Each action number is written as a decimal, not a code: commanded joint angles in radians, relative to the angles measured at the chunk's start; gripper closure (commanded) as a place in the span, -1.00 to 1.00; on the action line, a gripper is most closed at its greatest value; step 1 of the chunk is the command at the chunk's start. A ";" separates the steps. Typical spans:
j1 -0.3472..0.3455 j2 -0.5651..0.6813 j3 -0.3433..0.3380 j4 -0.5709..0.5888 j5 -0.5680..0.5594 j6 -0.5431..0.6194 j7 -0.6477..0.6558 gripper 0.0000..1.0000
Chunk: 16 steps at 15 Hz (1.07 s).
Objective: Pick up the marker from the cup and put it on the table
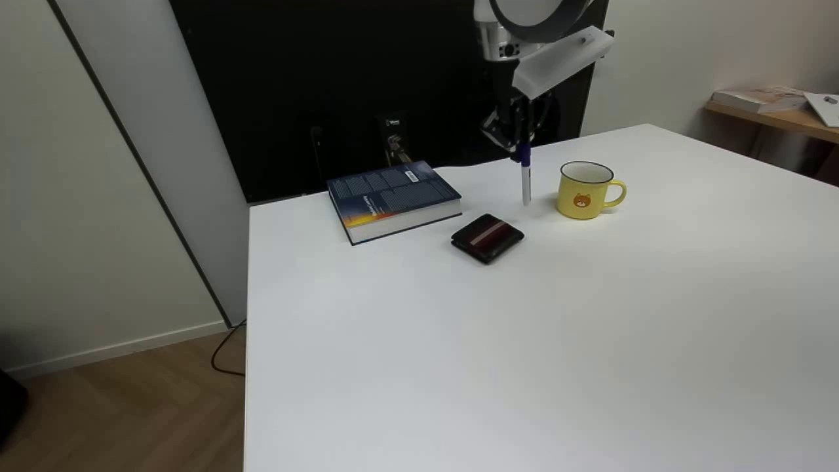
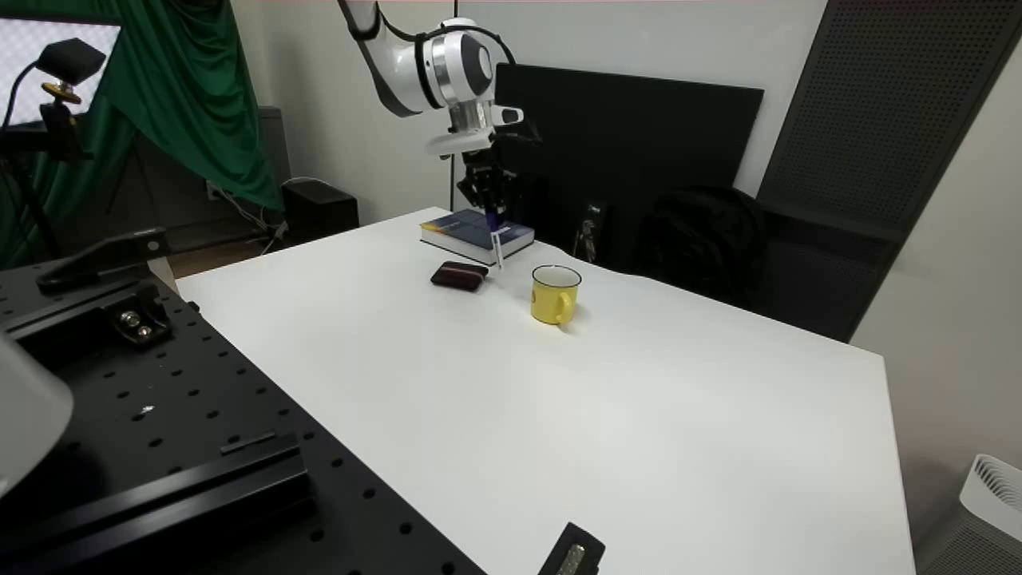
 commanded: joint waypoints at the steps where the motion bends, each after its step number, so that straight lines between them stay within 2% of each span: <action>1: -0.053 -0.030 0.125 -0.070 0.068 0.005 -0.144 0.91; 6: -0.170 -0.014 0.297 -0.145 0.201 0.061 -0.331 0.91; 10: -0.278 0.019 0.395 -0.158 0.286 0.031 -0.422 0.91; 12: -0.299 0.038 0.400 -0.170 0.297 0.033 -0.426 0.91; 16: -0.257 0.055 0.327 -0.189 0.237 0.105 -0.380 0.91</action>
